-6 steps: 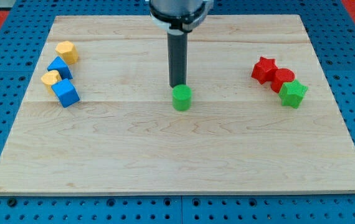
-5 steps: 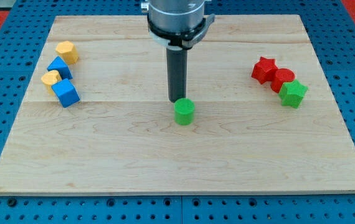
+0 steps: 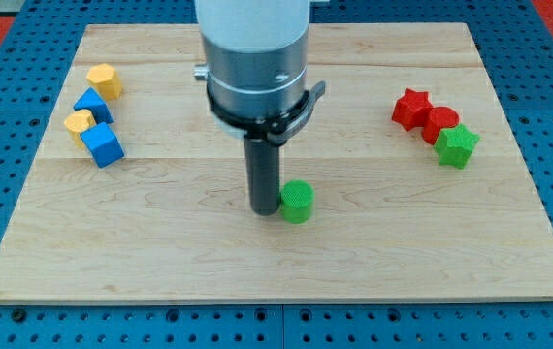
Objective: Move green circle towards below the green star
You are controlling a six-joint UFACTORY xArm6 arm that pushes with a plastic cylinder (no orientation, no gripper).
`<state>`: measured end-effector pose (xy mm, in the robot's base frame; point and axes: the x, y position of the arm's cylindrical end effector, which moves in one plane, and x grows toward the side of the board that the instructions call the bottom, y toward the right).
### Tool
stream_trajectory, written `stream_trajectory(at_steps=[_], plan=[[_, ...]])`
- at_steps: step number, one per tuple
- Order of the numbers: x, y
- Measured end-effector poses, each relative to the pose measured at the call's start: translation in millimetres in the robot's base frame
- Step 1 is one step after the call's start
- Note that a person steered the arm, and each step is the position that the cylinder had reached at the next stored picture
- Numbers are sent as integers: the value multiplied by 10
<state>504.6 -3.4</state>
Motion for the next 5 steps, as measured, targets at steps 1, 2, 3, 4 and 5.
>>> stream_trajectory(at_steps=[1,2,3,4,5], plan=[[-46,709],[33,1092],[232,1298],[383,1584],[269,1757]])
